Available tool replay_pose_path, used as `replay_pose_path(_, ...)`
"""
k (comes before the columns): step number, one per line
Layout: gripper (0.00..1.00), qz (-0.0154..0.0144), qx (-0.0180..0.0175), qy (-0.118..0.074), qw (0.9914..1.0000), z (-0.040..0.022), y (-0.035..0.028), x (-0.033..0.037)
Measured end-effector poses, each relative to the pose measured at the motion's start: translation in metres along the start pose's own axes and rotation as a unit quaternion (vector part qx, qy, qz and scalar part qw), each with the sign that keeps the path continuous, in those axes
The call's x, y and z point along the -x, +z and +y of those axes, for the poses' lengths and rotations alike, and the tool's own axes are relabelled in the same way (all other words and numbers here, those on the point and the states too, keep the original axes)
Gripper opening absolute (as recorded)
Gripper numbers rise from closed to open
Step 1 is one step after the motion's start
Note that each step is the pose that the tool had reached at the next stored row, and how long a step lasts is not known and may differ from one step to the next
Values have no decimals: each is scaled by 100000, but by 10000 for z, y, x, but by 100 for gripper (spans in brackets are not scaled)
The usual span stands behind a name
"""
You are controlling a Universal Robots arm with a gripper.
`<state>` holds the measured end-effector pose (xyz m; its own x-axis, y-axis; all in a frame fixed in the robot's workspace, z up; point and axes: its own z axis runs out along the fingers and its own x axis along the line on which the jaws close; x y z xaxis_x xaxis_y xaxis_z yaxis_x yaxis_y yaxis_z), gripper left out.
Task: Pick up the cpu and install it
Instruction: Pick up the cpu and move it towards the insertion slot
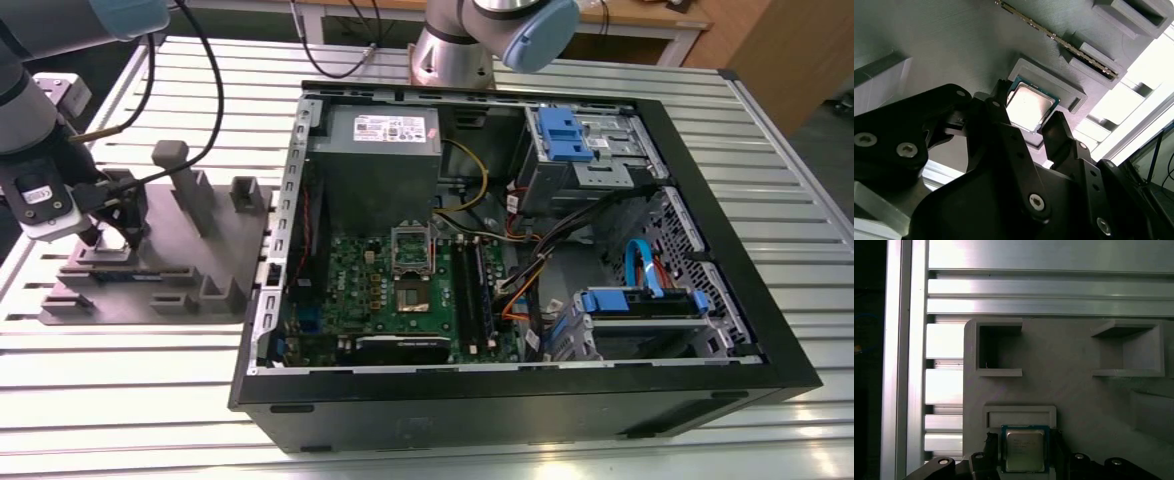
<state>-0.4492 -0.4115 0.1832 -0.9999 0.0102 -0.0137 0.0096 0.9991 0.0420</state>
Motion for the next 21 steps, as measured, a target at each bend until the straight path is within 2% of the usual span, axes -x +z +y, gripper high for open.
replay_pose_path(5,53,6,-5,2,100000,0,0,0)
replay_pose_path(6,47,5,-5,1,100000,0,0,0)
replay_pose_path(10,47,-11,6,-1,100000,0,-3,0)
replay_pose_path(14,47,2,0,-1,100000,2,-53,1)
replay_pose_path(21,47,2,-3,0,100000,3,-73,1)
